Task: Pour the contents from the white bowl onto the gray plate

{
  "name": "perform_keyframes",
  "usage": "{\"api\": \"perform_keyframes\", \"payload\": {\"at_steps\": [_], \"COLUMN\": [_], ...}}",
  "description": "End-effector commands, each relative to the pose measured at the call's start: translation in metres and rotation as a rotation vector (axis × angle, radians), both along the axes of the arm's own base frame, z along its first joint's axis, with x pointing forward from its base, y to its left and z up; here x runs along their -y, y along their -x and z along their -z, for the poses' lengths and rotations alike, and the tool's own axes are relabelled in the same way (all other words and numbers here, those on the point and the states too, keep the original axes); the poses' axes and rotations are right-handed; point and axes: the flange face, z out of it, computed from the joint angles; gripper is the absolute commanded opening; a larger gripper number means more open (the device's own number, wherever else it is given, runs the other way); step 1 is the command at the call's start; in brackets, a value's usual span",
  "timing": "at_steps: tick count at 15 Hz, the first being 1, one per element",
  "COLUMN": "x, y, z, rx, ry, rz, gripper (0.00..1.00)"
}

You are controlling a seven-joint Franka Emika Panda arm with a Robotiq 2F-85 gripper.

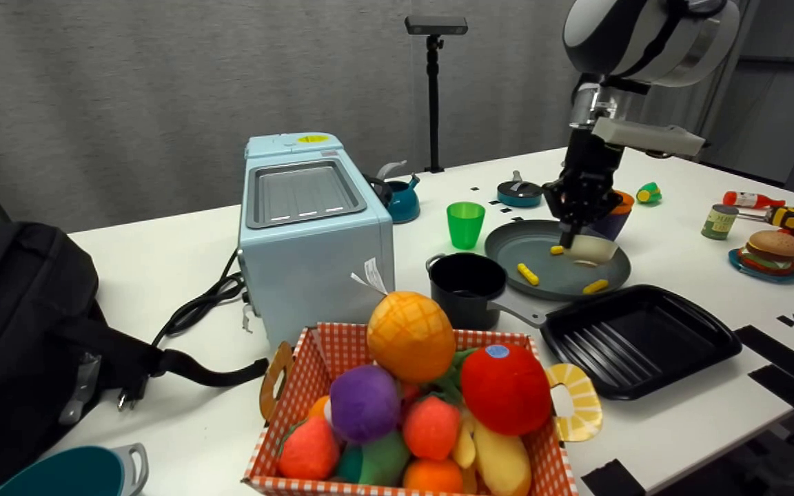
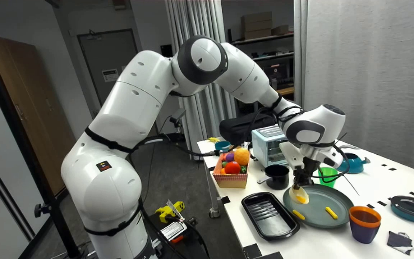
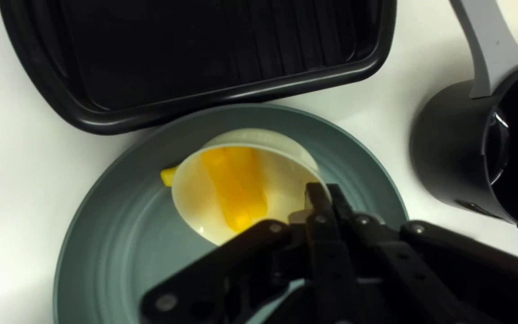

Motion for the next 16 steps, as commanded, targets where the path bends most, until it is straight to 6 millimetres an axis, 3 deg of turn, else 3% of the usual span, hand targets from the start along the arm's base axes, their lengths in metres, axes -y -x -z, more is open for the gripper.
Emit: {"api": "perform_keyframes", "payload": {"at_steps": [1, 6, 13, 16], "x": [0.001, 0.004, 0.003, 0.002], "y": [-0.031, -0.048, -0.043, -0.045], "z": [-0.015, -0.019, 0.009, 0.011], "rx": [-0.135, -0.330, -0.632, -0.699], "ry": [-0.022, -0.077, -0.148, -0.172], "rz": [0.025, 0.058, 0.131, 0.149], "gripper": [0.01, 0.01, 0.01, 0.01]}}
